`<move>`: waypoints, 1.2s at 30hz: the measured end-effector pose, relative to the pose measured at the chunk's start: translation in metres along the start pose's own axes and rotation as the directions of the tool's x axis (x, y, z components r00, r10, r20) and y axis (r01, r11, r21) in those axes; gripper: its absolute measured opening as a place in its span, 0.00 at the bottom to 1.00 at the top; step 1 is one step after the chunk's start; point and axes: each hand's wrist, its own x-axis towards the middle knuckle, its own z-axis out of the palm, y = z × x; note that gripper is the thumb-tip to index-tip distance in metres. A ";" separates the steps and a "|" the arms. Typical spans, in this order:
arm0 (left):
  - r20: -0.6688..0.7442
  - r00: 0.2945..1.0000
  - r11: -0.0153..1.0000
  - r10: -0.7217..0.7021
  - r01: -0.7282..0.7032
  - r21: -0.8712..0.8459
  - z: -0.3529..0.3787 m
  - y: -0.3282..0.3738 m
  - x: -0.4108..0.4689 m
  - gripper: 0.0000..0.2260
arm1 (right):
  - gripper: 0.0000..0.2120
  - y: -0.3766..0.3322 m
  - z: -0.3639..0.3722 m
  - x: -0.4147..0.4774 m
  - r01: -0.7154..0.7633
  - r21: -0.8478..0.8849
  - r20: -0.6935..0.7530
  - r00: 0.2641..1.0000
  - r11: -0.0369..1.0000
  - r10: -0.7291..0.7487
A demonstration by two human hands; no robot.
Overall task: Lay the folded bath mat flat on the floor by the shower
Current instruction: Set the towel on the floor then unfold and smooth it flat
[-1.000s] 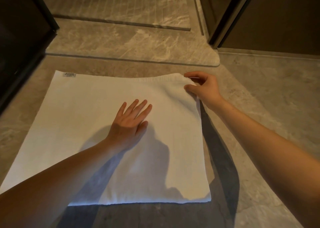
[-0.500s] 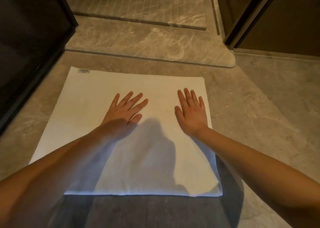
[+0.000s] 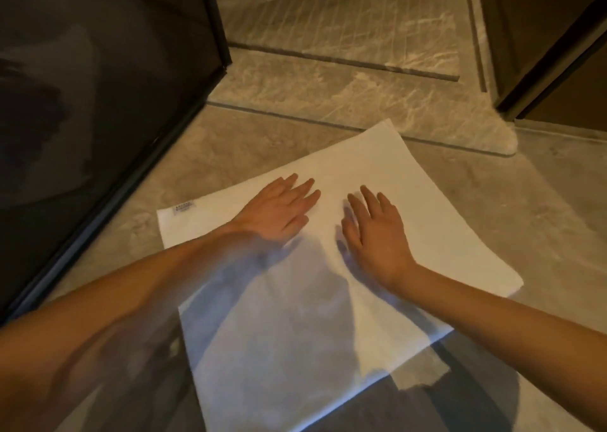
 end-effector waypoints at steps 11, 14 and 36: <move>-0.066 0.950 0.934 -0.305 0.285 -0.216 0.042 -0.038 -0.098 0.27 | 0.35 -0.033 0.045 0.016 0.437 -0.113 0.225 0.886 0.892 -0.405; -0.006 0.894 0.882 -0.448 0.440 -0.169 0.053 -0.042 -0.124 0.29 | 0.35 -0.046 0.049 0.049 0.587 -0.118 0.258 0.797 0.801 -0.547; 0.009 0.871 0.864 -0.492 0.490 -0.116 0.070 -0.053 -0.147 0.31 | 0.33 -0.061 0.048 0.100 0.743 -0.093 0.316 0.654 0.663 -0.688</move>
